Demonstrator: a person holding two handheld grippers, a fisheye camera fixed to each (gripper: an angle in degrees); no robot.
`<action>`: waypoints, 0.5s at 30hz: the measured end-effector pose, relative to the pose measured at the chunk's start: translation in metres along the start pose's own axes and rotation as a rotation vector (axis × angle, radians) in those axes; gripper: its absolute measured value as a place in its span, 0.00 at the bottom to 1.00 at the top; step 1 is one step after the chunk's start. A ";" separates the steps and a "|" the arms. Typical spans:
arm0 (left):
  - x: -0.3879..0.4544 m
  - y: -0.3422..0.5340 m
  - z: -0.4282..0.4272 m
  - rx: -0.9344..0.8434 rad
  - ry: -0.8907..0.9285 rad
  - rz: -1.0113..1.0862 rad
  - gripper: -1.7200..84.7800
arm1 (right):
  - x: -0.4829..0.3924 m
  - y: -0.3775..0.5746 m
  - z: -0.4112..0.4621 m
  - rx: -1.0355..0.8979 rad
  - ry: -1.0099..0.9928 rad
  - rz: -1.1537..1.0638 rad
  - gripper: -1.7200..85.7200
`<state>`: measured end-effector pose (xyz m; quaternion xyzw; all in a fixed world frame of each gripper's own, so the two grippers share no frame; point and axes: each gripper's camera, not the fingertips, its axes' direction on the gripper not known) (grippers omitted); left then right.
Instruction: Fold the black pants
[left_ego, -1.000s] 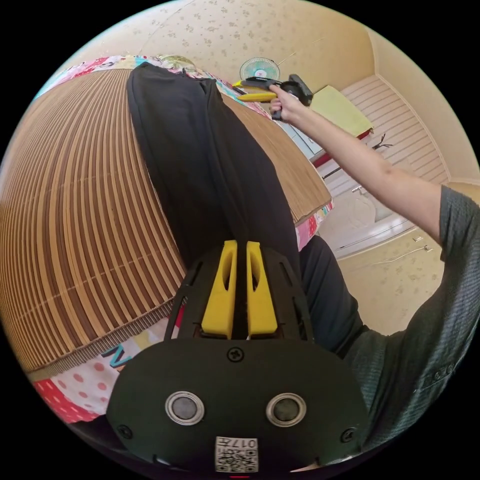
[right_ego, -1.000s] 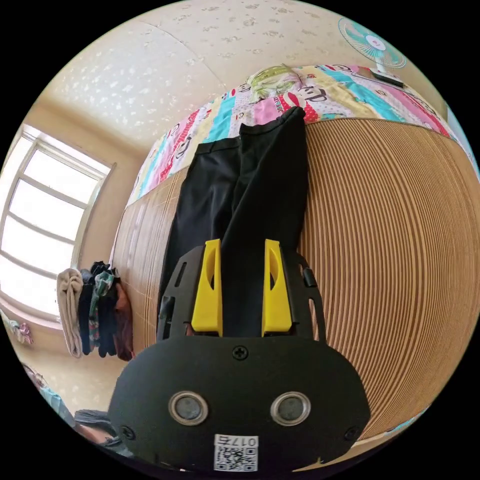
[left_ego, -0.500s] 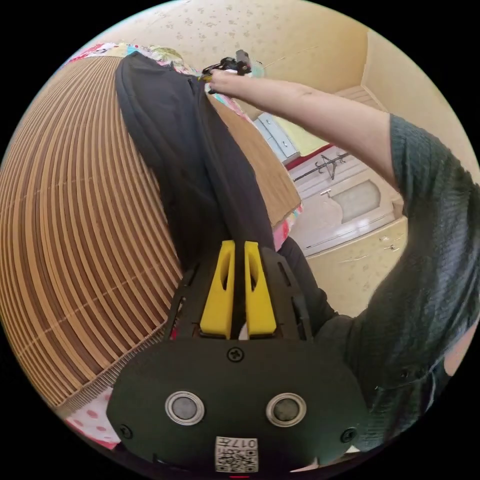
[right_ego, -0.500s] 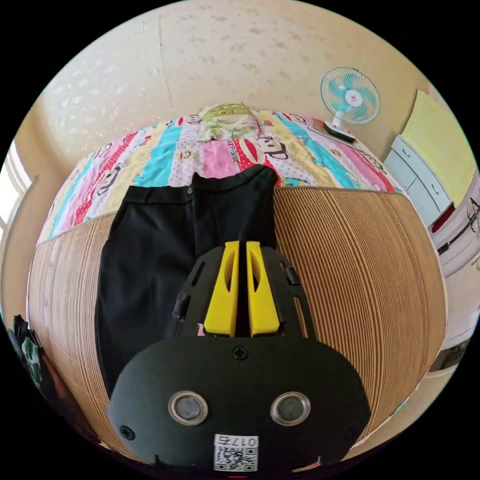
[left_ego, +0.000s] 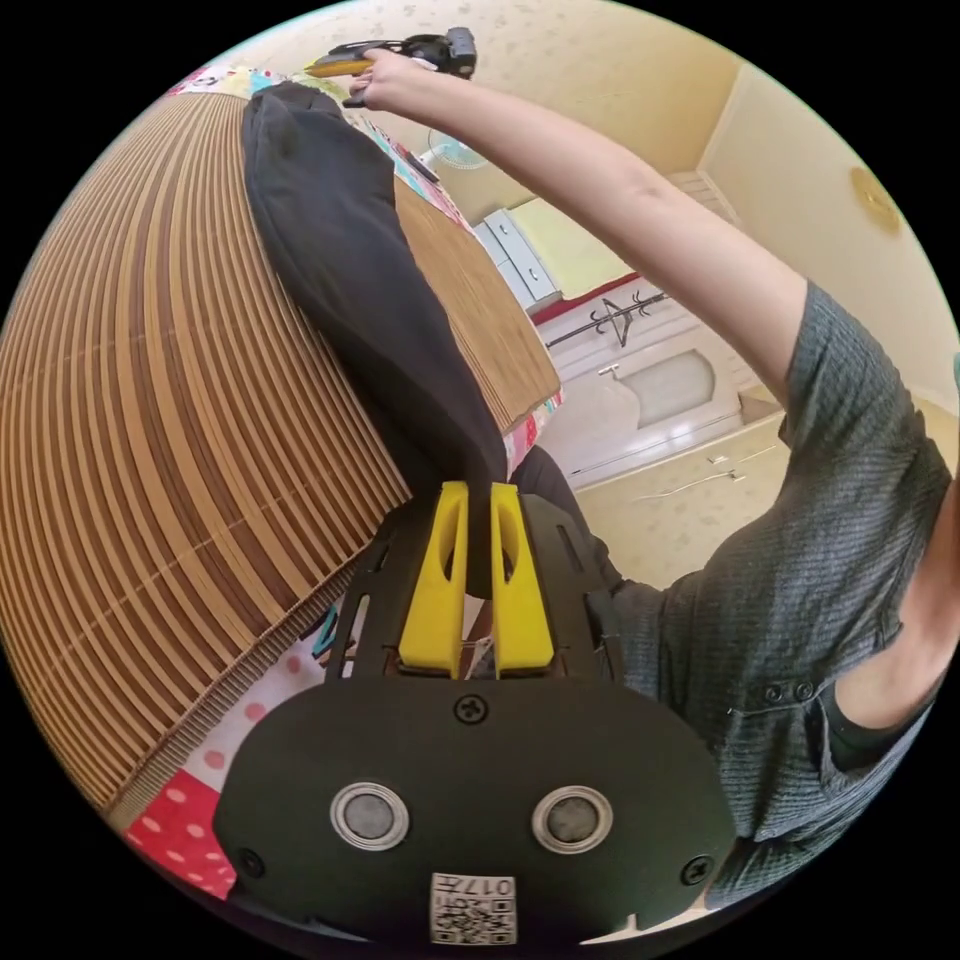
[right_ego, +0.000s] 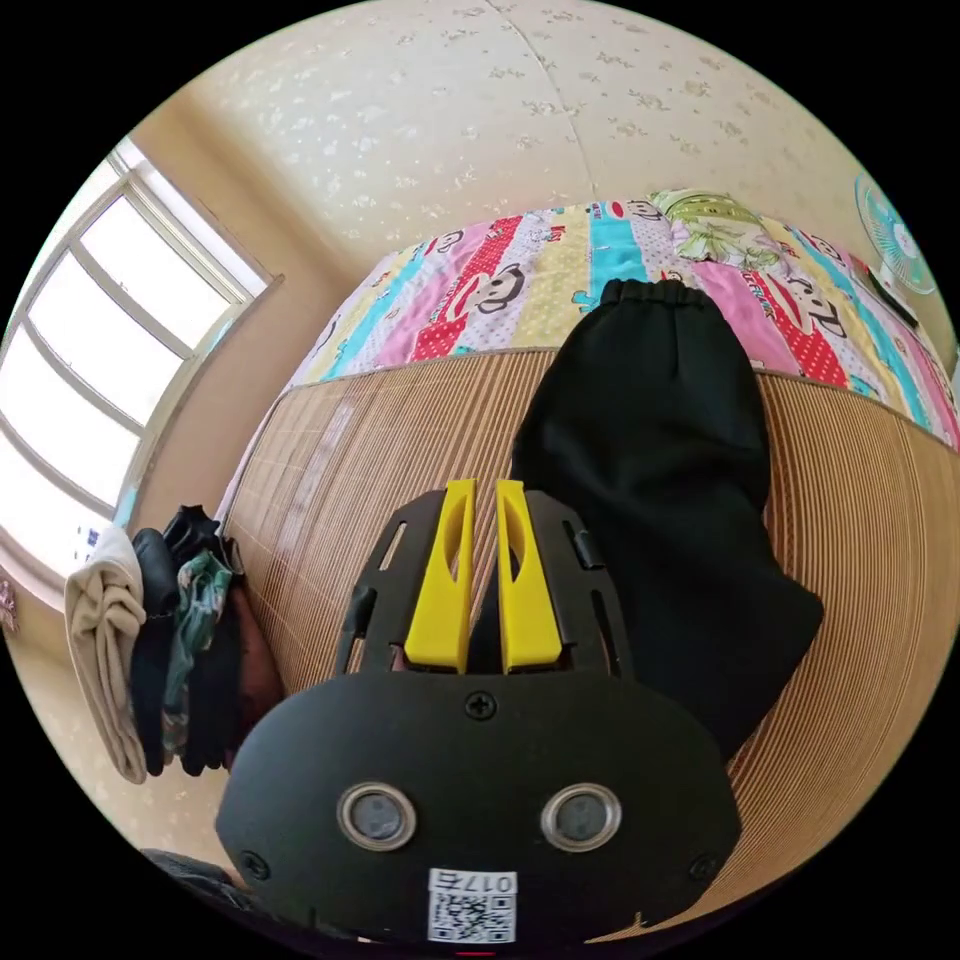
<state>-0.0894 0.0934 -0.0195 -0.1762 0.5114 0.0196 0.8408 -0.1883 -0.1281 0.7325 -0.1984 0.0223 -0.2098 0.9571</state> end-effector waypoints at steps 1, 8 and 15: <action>0.001 0.000 0.001 -0.006 -0.014 0.000 0.07 | 0.002 0.015 -0.007 -0.022 -0.016 -0.008 0.07; -0.006 0.000 0.008 0.001 -0.007 -0.036 0.07 | 0.048 0.258 -0.141 -0.260 -0.081 -0.094 0.11; 0.005 0.006 0.015 0.053 -0.103 -0.085 0.07 | 0.093 0.478 -0.237 -0.019 -0.354 0.280 0.14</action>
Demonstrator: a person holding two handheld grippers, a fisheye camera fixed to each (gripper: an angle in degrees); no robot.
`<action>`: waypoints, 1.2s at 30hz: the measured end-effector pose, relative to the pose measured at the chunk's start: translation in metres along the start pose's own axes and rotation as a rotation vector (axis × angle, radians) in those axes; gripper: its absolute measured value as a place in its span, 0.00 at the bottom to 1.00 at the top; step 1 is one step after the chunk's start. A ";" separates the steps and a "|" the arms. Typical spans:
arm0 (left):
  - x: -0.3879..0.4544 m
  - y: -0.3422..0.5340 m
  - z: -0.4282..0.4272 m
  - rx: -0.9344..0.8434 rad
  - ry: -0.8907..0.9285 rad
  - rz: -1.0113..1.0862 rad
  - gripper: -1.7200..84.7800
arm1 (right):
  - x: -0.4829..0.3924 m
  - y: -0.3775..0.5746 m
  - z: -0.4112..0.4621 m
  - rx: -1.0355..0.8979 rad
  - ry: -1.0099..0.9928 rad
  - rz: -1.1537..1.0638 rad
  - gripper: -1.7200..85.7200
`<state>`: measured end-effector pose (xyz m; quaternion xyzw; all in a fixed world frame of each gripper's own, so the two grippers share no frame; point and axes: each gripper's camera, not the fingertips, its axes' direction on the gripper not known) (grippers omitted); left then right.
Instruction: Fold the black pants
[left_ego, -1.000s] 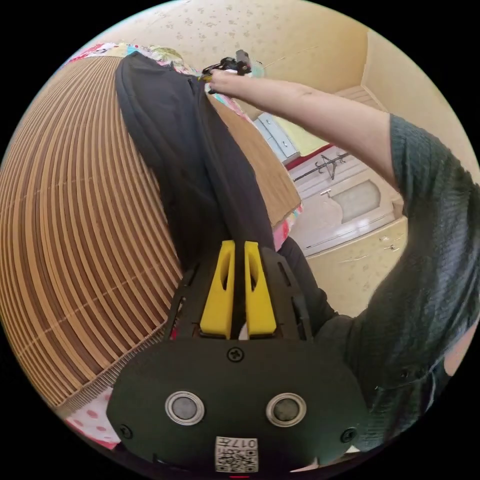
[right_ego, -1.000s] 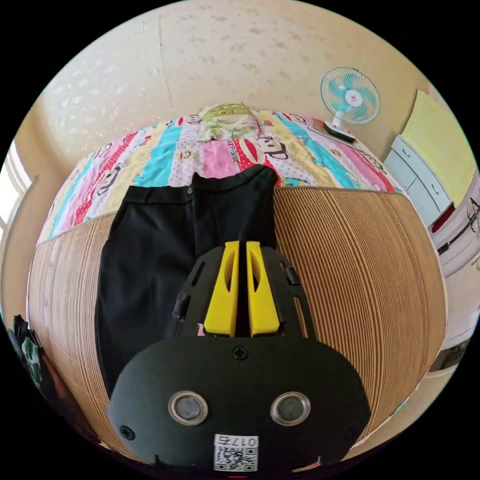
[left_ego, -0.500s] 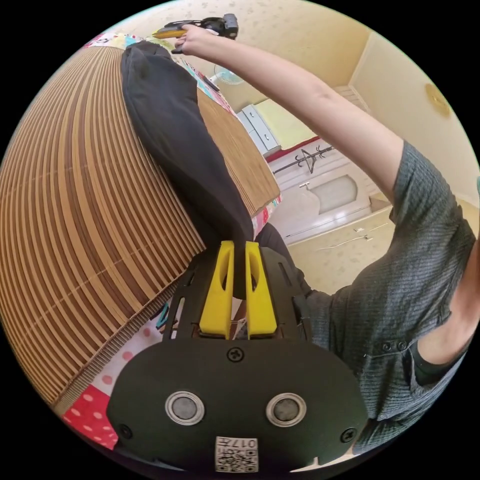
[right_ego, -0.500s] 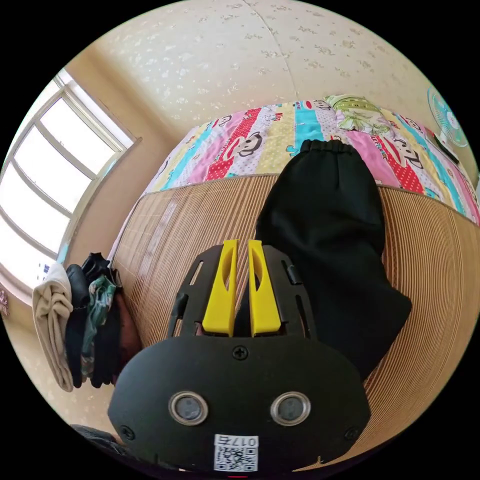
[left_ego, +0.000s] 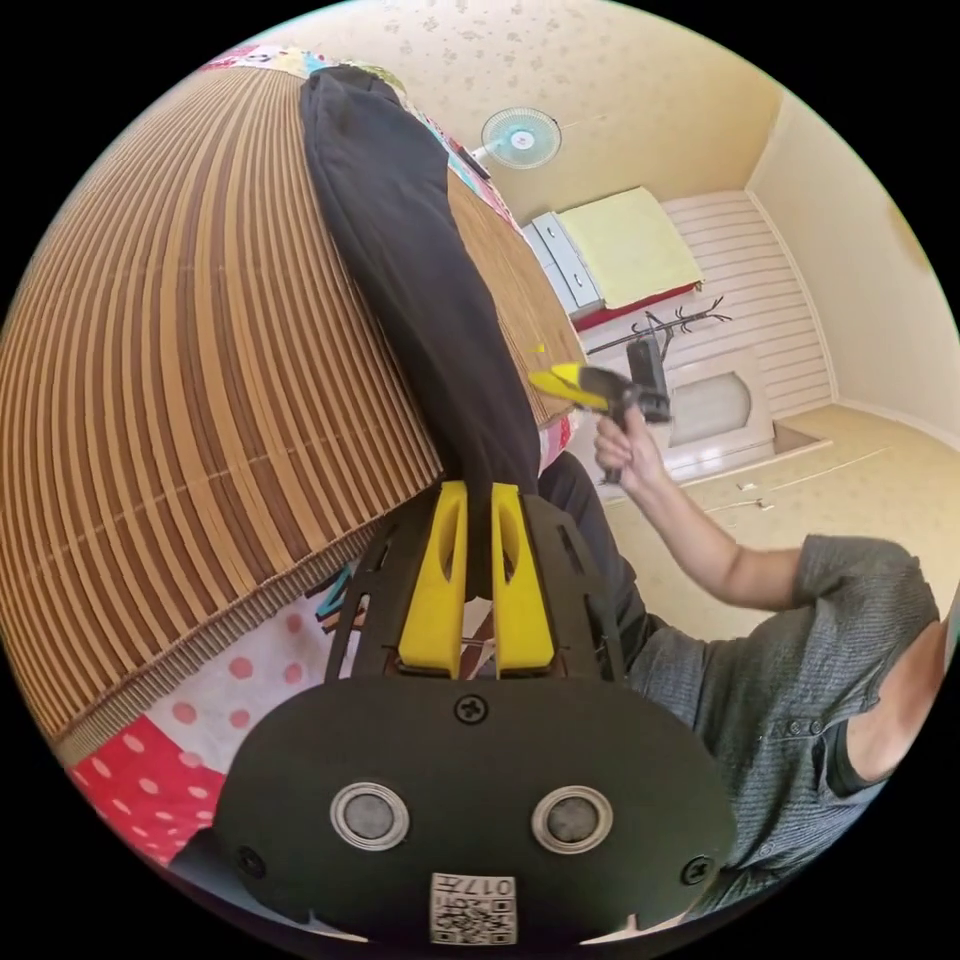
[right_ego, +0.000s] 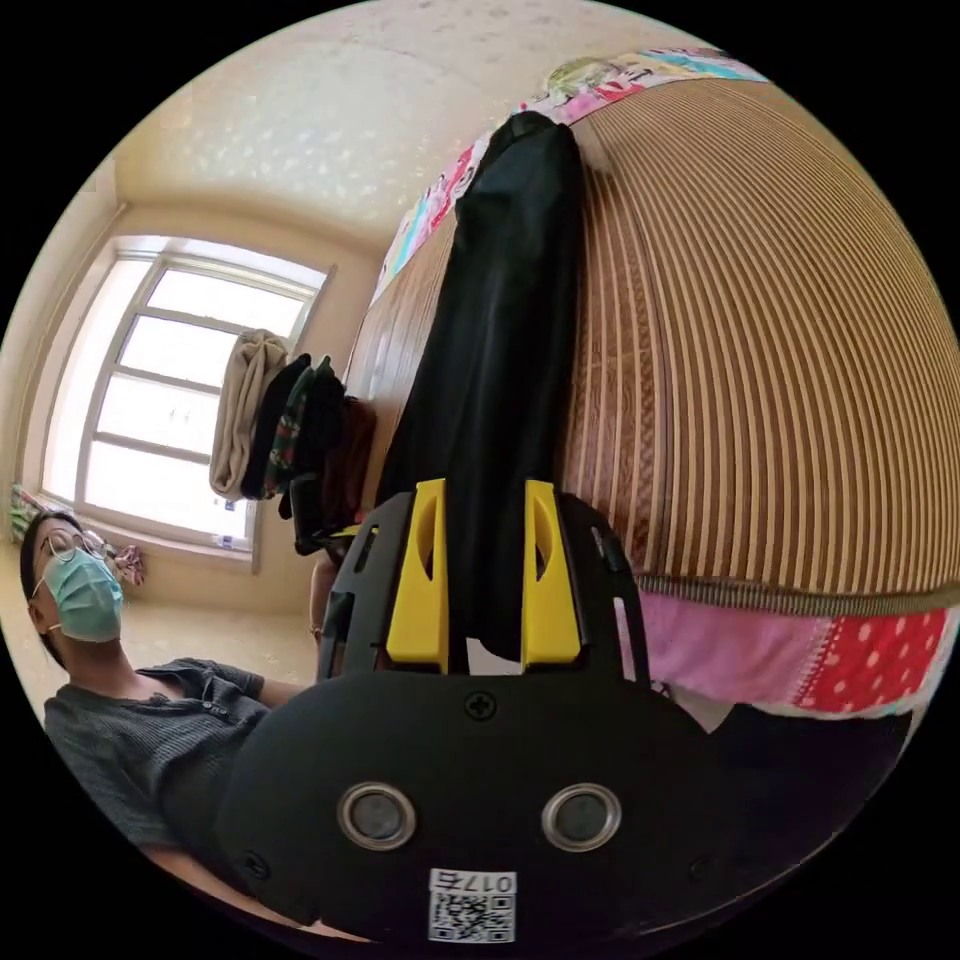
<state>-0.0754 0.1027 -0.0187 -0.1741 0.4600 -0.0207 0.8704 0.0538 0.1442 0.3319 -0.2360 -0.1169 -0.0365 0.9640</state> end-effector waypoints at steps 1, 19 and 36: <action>0.003 0.000 0.001 0.001 -0.017 0.002 0.07 | -0.002 0.009 0.002 0.005 0.004 0.002 0.14; 0.118 0.074 -0.039 0.282 -0.030 0.005 0.07 | -0.113 0.027 -0.130 0.070 -0.339 -0.061 0.04; 0.076 0.077 -0.018 0.256 -0.248 -0.235 0.17 | -0.096 0.018 -0.101 -0.059 -0.116 0.093 0.11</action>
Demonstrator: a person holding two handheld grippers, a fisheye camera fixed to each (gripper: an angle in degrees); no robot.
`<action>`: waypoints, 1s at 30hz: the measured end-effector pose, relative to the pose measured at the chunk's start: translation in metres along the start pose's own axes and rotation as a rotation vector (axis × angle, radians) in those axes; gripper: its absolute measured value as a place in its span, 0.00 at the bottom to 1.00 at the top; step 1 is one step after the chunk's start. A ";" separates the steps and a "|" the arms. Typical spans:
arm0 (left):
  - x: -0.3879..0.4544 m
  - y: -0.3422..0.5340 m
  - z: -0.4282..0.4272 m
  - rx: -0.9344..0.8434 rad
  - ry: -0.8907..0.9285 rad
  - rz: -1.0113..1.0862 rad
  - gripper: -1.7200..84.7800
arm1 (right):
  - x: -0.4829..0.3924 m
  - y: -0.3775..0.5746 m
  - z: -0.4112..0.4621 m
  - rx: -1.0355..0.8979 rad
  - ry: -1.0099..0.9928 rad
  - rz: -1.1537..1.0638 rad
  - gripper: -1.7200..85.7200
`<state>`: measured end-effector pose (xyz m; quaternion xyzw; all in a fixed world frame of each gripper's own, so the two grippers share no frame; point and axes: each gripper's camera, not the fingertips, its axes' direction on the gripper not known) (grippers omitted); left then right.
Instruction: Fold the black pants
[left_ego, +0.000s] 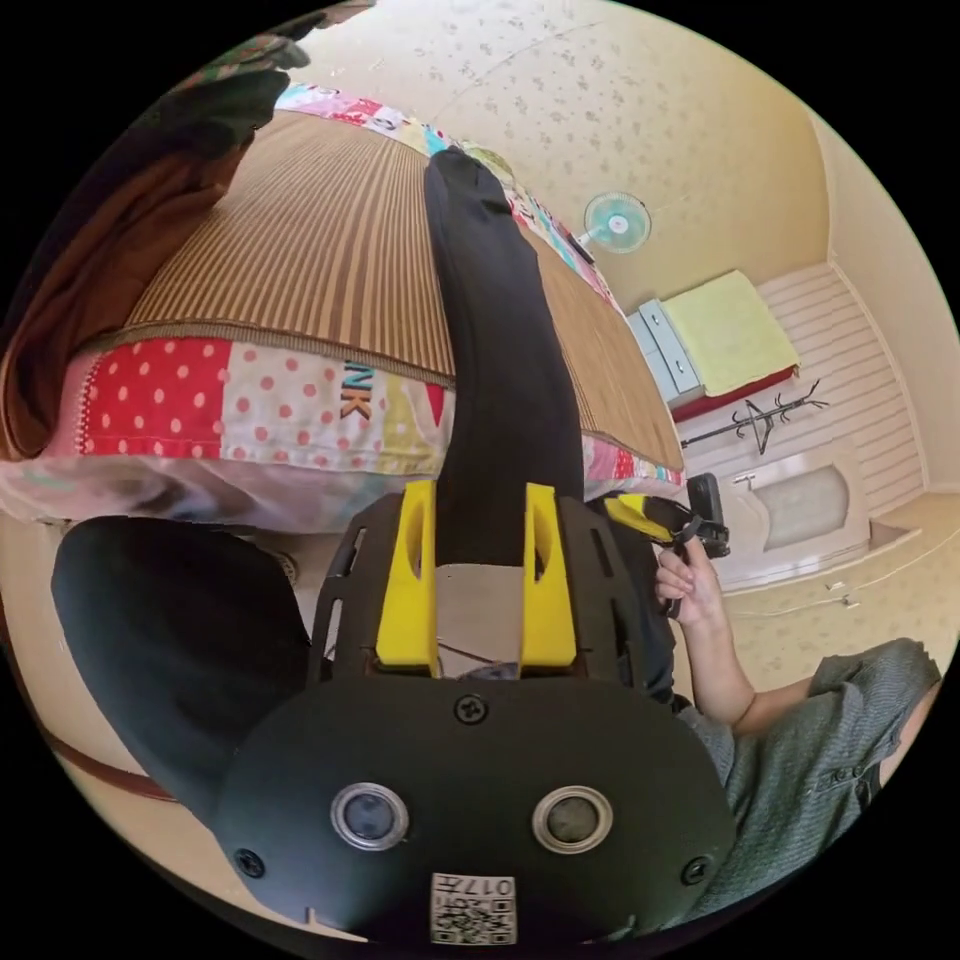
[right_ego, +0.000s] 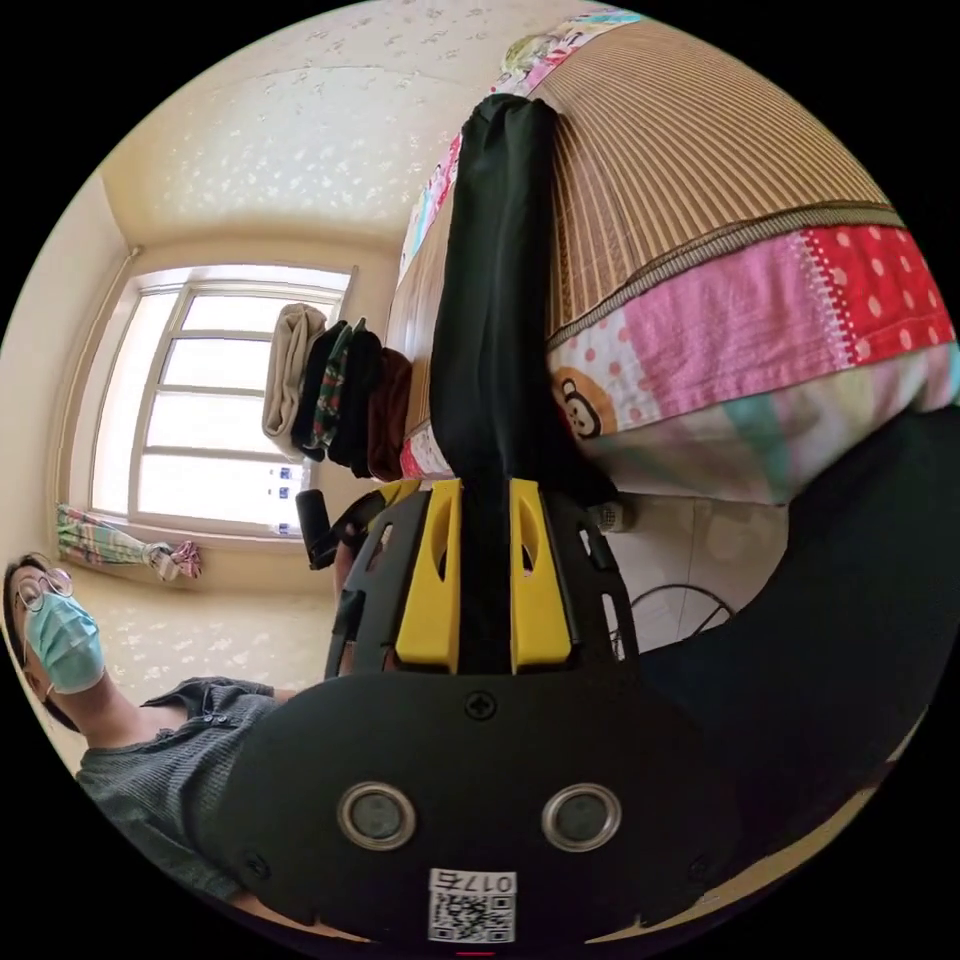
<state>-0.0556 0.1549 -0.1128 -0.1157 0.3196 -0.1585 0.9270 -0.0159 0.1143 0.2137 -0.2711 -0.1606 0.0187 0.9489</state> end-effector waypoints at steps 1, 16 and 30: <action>-0.001 -0.006 0.005 -0.021 0.005 0.002 0.17 | -0.002 -0.005 0.000 0.003 0.008 -0.005 0.12; 0.054 -0.015 0.089 -0.385 -0.017 0.244 0.08 | -0.040 -0.003 0.044 -0.165 0.230 -0.117 0.06; 0.001 -0.155 0.048 -0.054 0.034 0.063 0.18 | -0.013 -0.113 -0.015 0.039 0.041 -0.061 0.18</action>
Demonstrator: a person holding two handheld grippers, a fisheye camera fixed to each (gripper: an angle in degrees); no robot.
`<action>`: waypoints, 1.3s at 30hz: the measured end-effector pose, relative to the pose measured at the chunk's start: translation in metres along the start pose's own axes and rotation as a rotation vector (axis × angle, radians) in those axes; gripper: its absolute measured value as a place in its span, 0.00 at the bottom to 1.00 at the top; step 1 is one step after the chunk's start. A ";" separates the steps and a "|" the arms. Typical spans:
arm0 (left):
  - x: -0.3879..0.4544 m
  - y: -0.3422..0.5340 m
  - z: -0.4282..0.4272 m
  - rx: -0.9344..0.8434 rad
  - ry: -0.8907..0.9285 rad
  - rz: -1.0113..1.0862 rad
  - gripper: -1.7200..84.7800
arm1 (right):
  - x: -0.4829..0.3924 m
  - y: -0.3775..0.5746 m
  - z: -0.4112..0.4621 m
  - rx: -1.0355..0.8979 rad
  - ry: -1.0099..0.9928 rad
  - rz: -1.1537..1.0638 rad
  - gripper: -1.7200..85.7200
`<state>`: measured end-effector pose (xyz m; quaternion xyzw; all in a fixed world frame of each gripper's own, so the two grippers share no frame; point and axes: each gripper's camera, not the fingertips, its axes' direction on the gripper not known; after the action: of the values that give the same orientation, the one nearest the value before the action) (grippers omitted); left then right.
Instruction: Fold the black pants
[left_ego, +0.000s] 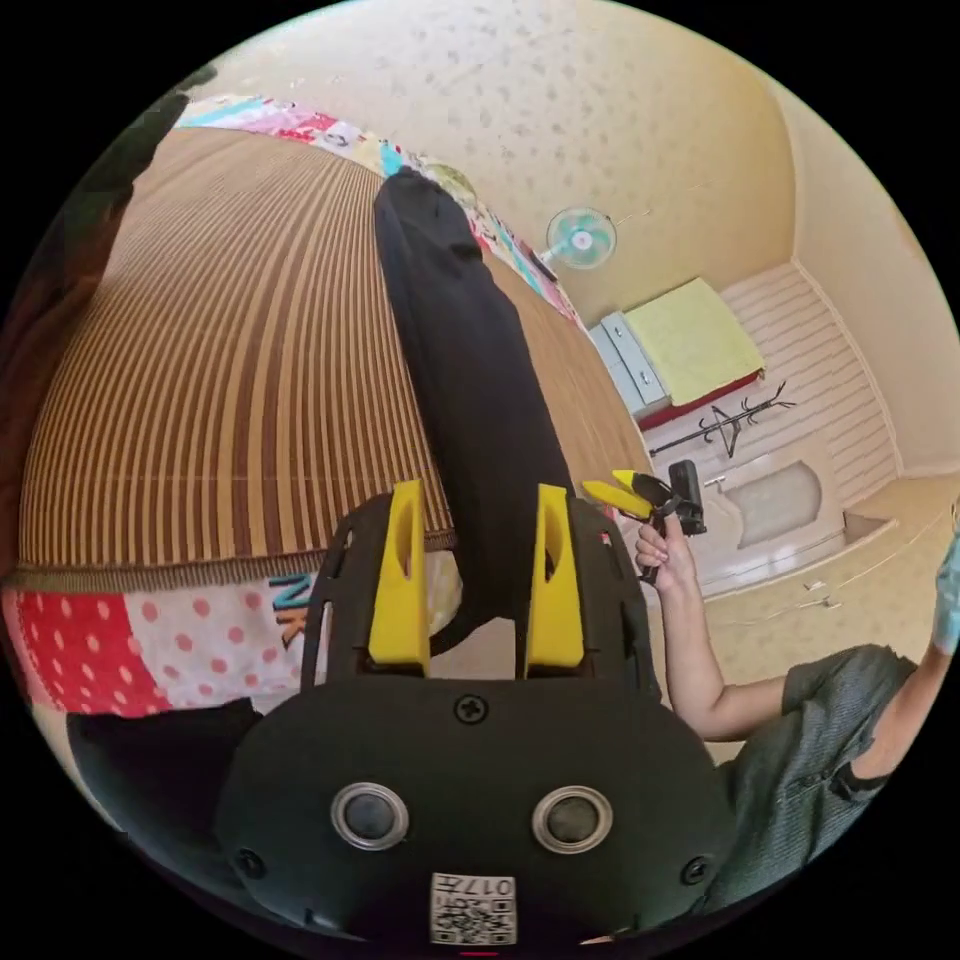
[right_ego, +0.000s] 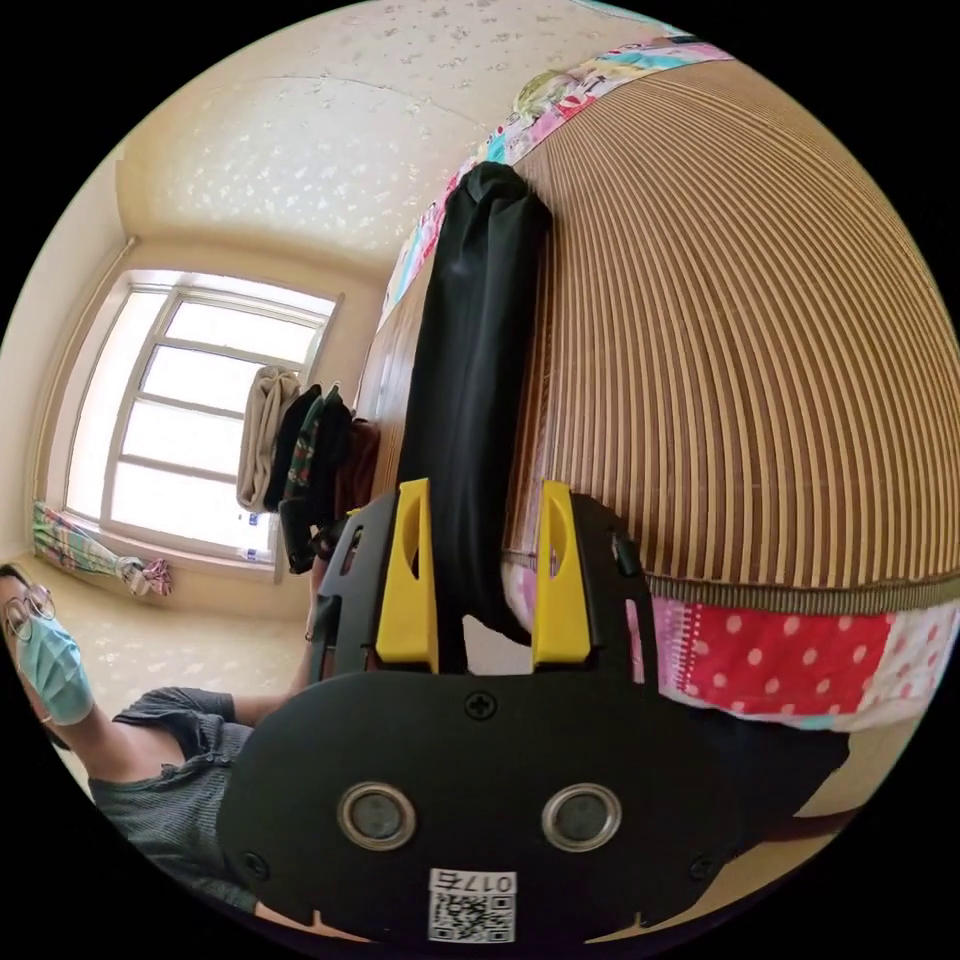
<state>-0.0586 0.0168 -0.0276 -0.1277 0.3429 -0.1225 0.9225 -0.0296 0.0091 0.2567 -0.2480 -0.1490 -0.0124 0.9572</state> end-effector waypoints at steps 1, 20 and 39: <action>0.001 -0.005 0.001 0.012 0.000 0.008 0.18 | 0.001 -0.005 0.005 0.002 -0.012 -0.003 0.17; -0.013 -0.022 -0.084 0.294 0.635 0.164 0.07 | 0.001 0.048 -0.017 0.032 -0.521 -0.258 0.04; 0.332 0.109 -0.385 0.809 0.362 0.883 0.08 | -0.343 0.314 -0.258 0.376 -0.475 -1.131 0.02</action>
<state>-0.0550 -0.0439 -0.5440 0.4082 0.4405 0.1307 0.7888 -0.2544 0.1438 -0.2059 0.0453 -0.4644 -0.4340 0.7707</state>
